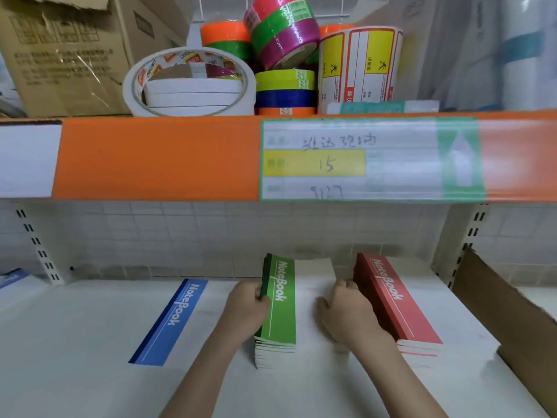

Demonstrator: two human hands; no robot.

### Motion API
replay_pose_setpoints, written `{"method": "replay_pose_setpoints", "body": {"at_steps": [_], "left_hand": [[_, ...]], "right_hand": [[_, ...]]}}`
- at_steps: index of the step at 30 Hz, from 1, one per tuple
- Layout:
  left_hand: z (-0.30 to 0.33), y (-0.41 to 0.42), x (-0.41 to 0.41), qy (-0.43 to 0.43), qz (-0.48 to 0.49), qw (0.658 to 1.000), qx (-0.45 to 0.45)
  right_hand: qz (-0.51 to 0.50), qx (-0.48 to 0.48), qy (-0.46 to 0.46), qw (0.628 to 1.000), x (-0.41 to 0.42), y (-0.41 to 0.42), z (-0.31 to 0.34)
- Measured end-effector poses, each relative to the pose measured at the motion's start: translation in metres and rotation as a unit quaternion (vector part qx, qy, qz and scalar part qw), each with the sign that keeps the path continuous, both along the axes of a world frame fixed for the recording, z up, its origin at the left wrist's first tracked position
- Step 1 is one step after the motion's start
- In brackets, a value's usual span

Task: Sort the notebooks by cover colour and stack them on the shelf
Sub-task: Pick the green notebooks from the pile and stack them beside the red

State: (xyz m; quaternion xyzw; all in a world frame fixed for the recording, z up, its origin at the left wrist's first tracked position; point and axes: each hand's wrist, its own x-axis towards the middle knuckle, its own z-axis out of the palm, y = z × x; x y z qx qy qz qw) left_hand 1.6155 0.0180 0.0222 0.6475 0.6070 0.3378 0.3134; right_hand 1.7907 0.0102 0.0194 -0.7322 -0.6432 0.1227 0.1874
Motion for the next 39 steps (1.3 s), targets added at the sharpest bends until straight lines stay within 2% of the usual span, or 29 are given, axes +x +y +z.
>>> {"method": "replay_pose_setpoints", "body": {"at_steps": [10,20,24,28,31,34,39], "left_hand": [[-0.013,0.012,-0.005,-0.003,-0.018,1.000,0.007],[-0.022,0.013,-0.004,-0.023,-0.006,1.000,0.018],[-0.021,0.010,-0.011,-0.048,0.030,0.998,0.014],[-0.020,-0.001,-0.022,-0.019,0.070,0.996,0.048],[-0.021,-0.014,-0.039,0.008,0.097,0.993,0.067],[-0.020,-0.036,-0.067,0.038,0.151,0.984,0.082],[-0.020,-0.083,-0.115,0.102,0.237,0.961,0.095]], "right_hand": [[0.019,-0.054,-0.072,0.996,-0.004,0.001,0.002],[0.012,-0.098,0.040,0.994,-0.004,0.007,0.003],[0.038,-0.037,-0.028,0.998,-0.005,0.003,0.006],[0.063,0.006,-0.091,0.994,-0.015,-0.001,0.007],[0.111,0.044,-0.127,0.985,-0.037,-0.004,0.009],[0.201,0.083,-0.123,0.968,-0.069,-0.010,0.012],[0.344,0.090,-0.062,0.933,-0.132,-0.031,0.005]]}}
